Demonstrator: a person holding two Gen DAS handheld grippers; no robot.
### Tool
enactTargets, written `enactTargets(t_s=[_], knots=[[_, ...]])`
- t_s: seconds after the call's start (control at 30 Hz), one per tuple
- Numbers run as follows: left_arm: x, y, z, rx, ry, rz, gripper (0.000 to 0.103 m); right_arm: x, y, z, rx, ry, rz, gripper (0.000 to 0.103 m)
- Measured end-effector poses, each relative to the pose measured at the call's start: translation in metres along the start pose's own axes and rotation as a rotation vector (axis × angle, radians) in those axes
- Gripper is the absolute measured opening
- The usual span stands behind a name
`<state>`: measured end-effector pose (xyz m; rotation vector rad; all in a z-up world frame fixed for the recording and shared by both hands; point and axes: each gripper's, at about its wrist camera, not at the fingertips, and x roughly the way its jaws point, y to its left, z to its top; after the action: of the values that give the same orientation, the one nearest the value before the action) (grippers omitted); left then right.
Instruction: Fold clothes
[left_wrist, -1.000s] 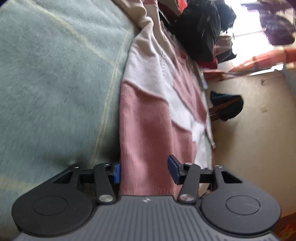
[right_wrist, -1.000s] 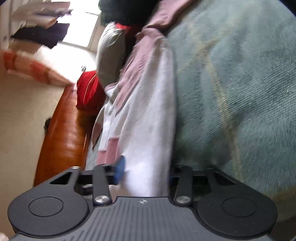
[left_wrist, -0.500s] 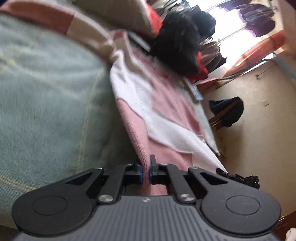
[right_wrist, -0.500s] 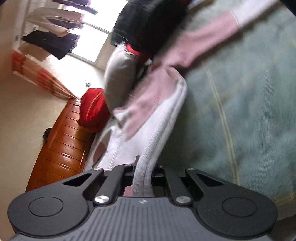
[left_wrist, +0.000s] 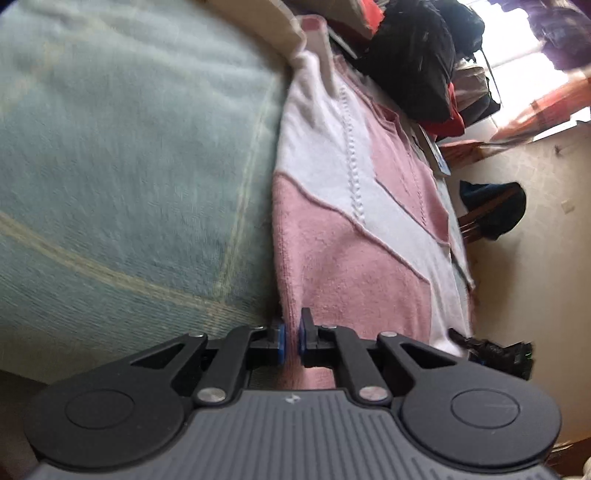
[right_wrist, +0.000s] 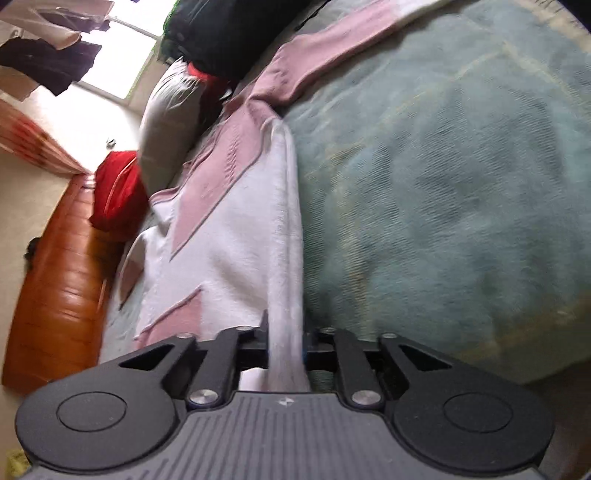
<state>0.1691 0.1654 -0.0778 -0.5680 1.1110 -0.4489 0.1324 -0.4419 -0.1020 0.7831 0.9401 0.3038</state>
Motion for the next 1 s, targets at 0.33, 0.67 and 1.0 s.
enactTargets(t_s=[0.33,0.67,1.0], knots=[[0.019,-0.102,0.004,0.615,-0.119,0.236,0.06,0.008,0.106,-0.009,-0.541,-0.136,-0.15,0.07],[0.035,-0.097,-0.071,0.794,-0.054,0.329,0.083,0.026,0.088,-0.102,-0.718,-0.017,-0.336,0.088],[0.049,-0.153,-0.094,0.943,-0.089,0.286,0.083,0.008,0.102,-0.12,-0.642,0.025,-0.176,0.088]])
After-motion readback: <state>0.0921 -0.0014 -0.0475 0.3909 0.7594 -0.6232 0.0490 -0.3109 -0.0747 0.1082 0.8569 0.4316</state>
